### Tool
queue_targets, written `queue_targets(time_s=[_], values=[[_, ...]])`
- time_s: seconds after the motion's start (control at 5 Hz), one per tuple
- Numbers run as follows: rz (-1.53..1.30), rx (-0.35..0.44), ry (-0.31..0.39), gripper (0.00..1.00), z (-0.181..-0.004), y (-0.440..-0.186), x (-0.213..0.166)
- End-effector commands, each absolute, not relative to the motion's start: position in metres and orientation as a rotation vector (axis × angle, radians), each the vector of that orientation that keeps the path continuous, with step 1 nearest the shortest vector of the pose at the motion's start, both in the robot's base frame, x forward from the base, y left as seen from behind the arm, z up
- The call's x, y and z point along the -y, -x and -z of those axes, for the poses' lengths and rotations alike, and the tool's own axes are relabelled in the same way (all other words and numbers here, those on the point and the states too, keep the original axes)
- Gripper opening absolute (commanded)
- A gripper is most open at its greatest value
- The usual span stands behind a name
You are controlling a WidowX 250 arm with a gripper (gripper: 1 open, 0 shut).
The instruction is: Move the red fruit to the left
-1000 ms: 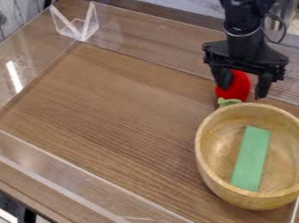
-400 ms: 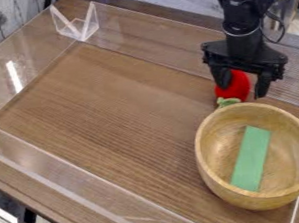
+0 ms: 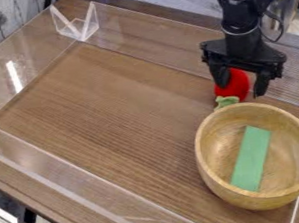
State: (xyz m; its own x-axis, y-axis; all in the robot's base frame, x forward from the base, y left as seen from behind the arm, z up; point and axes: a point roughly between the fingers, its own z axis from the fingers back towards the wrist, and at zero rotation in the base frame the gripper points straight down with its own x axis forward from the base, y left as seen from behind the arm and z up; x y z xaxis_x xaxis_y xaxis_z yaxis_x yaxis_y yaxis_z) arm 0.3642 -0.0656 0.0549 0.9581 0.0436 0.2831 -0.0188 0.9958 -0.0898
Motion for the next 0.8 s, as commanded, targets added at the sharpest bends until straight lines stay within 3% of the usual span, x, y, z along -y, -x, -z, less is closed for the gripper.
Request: queue_targets(time_s=[0.0, 0.2, 0.4, 0.6], values=[[-0.035, 0.359, 0.097, 1.00, -0.077, -0.377, 0.064], [-0.038, 0.356, 0.093, 0.00, -0.075, -0.377, 0.063], [-0.043, 0.358, 0.094, 0.00, -0.082, -0.375, 0.060], [-0.058, 0.378, 0.105, 0.00, -0.102, -0.371, 0.055]])
